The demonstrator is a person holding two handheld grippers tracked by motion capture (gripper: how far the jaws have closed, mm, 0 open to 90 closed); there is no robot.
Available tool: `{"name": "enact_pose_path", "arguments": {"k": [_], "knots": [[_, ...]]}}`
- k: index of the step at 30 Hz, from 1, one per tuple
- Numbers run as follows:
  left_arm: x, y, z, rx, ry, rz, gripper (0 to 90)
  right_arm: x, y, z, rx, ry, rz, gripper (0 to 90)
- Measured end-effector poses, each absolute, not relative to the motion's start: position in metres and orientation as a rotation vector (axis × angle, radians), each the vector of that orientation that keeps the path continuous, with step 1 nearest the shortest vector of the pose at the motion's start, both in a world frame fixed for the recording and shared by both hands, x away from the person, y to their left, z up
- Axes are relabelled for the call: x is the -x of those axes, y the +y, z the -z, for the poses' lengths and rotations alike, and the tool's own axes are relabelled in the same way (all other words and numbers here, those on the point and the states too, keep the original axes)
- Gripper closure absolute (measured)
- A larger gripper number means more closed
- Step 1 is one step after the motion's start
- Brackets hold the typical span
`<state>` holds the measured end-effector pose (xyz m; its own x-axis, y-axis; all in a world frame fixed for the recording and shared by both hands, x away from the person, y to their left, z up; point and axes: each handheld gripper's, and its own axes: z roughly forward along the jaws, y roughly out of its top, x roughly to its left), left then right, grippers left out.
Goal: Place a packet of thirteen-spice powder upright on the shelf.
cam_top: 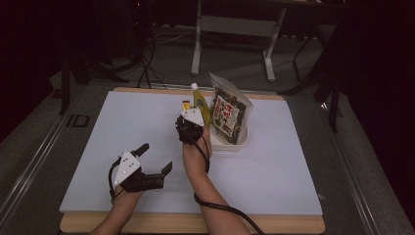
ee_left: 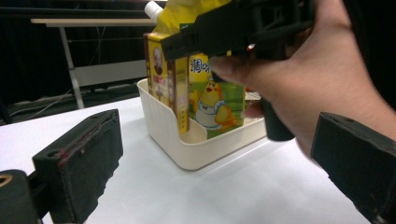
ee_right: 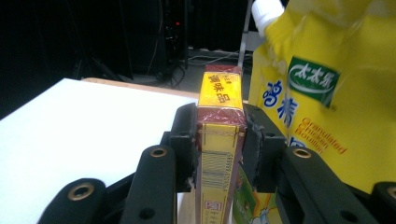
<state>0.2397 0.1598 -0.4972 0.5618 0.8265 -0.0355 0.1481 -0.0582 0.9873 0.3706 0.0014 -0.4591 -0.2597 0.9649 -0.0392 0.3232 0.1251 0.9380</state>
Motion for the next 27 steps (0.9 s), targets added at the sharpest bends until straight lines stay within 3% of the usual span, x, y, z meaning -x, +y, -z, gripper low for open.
{"name": "enact_pose_path", "arguments": {"k": [24,26,27], "knots": [[-0.24,0.16,0.499,-1.554,0.865,-0.679,2.7,-0.377,-0.008,0.489,-1.342,1.75,-1.136,65.9],[-0.24,0.16,0.499,-1.554,0.86,-0.678,2.7,-0.378,-0.009,0.488,-1.346,1.766,-1.145,63.6],[-0.24,0.16,0.499,-1.559,0.861,-0.685,2.7,-0.378,-0.009,0.487,-1.353,1.788,-1.161,58.0]]}}
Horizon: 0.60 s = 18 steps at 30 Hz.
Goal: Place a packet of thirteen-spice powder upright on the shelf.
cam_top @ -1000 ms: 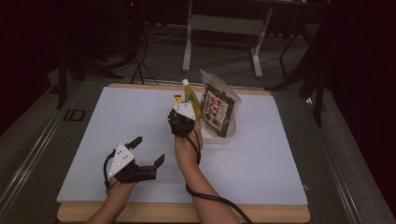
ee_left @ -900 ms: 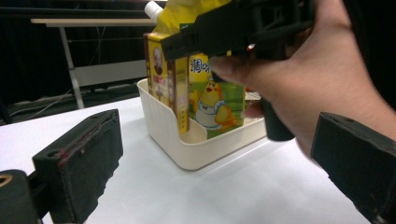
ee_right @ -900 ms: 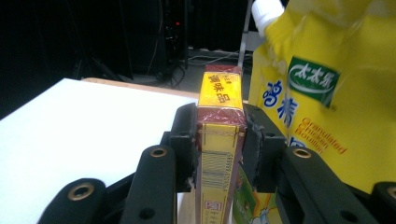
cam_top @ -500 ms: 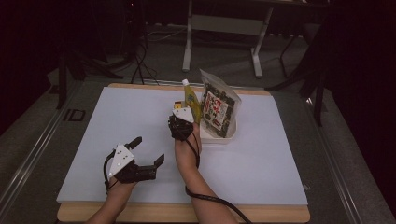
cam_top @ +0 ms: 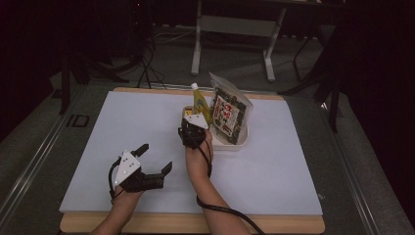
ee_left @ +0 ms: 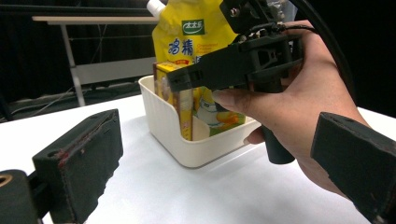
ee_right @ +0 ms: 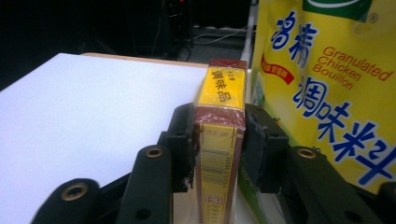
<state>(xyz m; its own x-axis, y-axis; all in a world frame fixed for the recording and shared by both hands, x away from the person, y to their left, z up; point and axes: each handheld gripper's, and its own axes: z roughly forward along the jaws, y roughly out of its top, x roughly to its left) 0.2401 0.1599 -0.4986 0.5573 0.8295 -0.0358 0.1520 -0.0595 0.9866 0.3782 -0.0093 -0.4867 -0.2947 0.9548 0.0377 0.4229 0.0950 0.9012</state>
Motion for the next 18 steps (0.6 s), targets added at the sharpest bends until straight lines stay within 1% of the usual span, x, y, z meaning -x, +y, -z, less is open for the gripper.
{"name": "enact_pose_path", "arguments": {"k": [2,3,6,8,12,14,16,18], "knots": [[-0.24,0.16,0.499,-1.554,0.859,-0.678,2.7,-0.376,-0.01,0.483,-1.321,1.794,-1.185,54.5],[-0.24,0.16,0.499,-1.559,0.861,-0.683,2.7,-0.375,-0.011,0.48,-1.309,1.8,-1.208,50.8],[-0.24,0.16,0.498,-1.557,0.861,-0.684,2.7,-0.372,-0.012,0.47,-1.26,1.837,-1.241,43.4],[-0.24,0.16,0.498,-1.556,0.861,-0.68,2.7,-0.37,-0.014,0.464,-1.225,1.857,-1.254,40.7],[-0.24,0.16,0.498,-1.557,0.862,-0.682,2.7,-0.364,-0.021,0.453,-1.167,1.909,-1.305,32.6],[-0.24,0.16,0.498,-1.553,0.86,-0.677,2.7,-0.36,-0.025,0.449,-1.13,1.927,-1.333,26.5],[-0.239,0.16,0.498,-1.556,0.859,-0.678,2.7,-0.357,-0.028,0.446,-1.082,1.963,-1.349,17.0],[-0.239,0.16,0.498,-1.557,0.859,-0.679,2.7,-0.353,-0.032,0.444,-1.028,1.991,-1.351,12.5]]}}
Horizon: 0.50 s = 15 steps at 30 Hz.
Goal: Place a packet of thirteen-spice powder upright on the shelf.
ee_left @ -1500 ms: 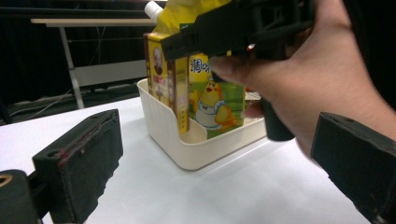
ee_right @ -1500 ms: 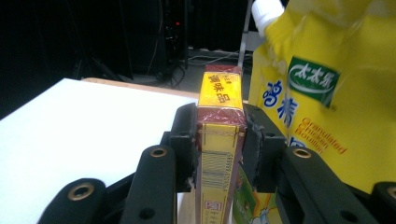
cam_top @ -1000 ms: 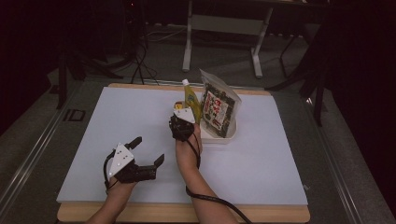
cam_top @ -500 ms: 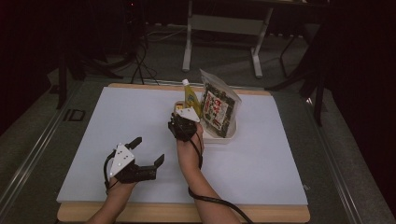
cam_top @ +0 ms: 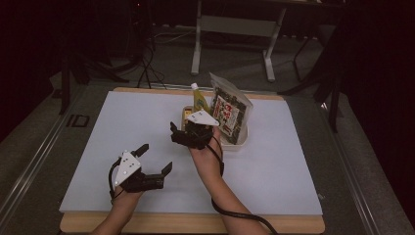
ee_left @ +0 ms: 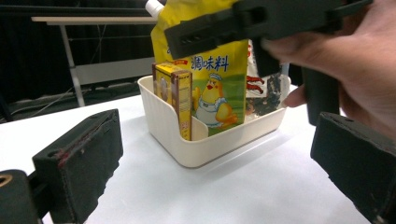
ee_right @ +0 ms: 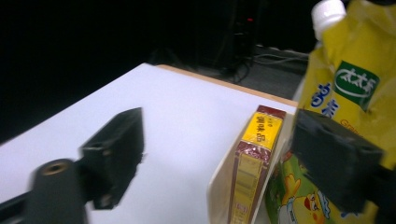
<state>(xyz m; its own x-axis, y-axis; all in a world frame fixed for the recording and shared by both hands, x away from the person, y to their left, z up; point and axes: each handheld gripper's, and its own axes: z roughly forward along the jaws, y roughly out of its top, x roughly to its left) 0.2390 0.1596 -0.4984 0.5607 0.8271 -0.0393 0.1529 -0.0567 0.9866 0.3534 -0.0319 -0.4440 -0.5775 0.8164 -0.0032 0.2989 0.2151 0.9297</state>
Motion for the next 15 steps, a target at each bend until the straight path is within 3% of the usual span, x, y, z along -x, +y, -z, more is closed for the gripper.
{"name": "enact_pose_path", "arguments": {"k": [15], "knots": [[-0.236,0.163,0.5,-1.554,0.871,-0.67,2.7,-0.323,-0.074,0.445,-0.857,2.047,-1.381,11.0]]}}
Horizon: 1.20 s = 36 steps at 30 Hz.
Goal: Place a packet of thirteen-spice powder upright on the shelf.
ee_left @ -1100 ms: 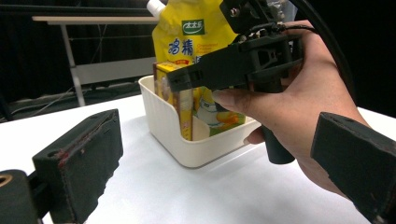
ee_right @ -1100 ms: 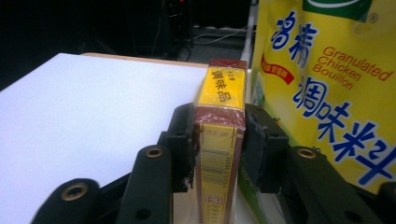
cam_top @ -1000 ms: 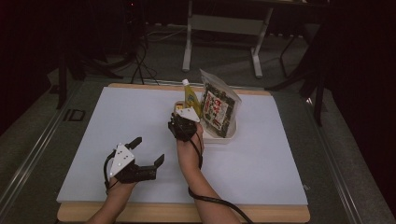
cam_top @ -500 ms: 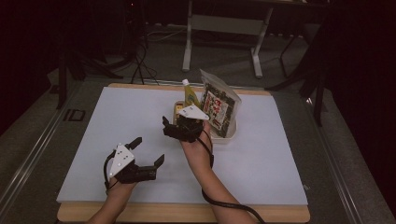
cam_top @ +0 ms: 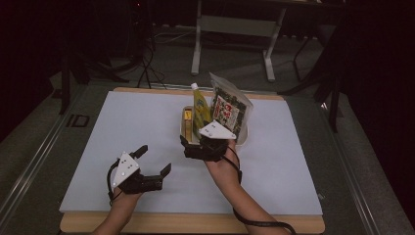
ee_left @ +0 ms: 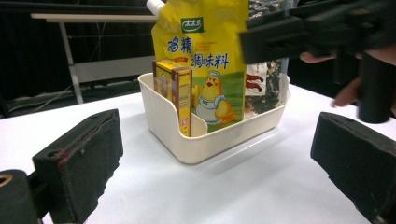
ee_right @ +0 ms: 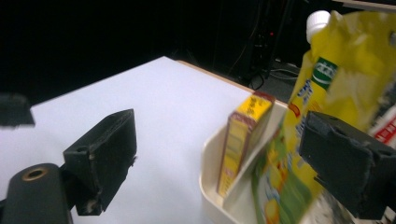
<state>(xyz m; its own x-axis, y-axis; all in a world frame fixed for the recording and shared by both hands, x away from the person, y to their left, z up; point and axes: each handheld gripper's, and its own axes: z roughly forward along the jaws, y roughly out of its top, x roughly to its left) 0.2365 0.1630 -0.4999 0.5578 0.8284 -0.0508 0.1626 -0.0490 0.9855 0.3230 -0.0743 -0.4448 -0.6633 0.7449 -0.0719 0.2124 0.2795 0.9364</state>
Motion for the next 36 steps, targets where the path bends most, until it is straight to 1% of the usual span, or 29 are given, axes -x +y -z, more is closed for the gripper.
{"name": "enact_pose_path", "arguments": {"k": [8,10,13,15,21,28,36], "knots": [[-0.236,0.162,0.5,-1.56,0.864,-0.667,2.7,-0.308,-0.098,0.454,-0.819,2.085,-1.365,12.5],[-0.237,0.162,0.5,-1.563,0.862,-0.667,2.7,-0.301,-0.112,0.46,-0.819,2.104,-1.349,12.4],[-0.236,0.162,0.5,-1.568,0.861,-0.672,2.7,-0.298,-0.119,0.462,-0.818,2.109,-1.342,12.5],[-0.236,0.162,0.5,-1.563,0.86,-0.668,2.7,-0.292,-0.133,0.463,-0.811,2.105,-1.336,12.5],[-0.237,0.161,0.501,-1.571,0.859,-0.667,2.7,-0.28,-0.155,0.465,-0.808,2.098,-1.323,12.9],[-0.237,0.161,0.501,-1.57,0.86,-0.662,2.7,-0.268,-0.174,0.465,-0.805,2.089,-1.318,12.9],[-0.236,0.161,0.502,-1.569,0.856,-0.662,2.7,-0.258,-0.186,0.47,-0.814,2.105,-1.307,12.9]]}}
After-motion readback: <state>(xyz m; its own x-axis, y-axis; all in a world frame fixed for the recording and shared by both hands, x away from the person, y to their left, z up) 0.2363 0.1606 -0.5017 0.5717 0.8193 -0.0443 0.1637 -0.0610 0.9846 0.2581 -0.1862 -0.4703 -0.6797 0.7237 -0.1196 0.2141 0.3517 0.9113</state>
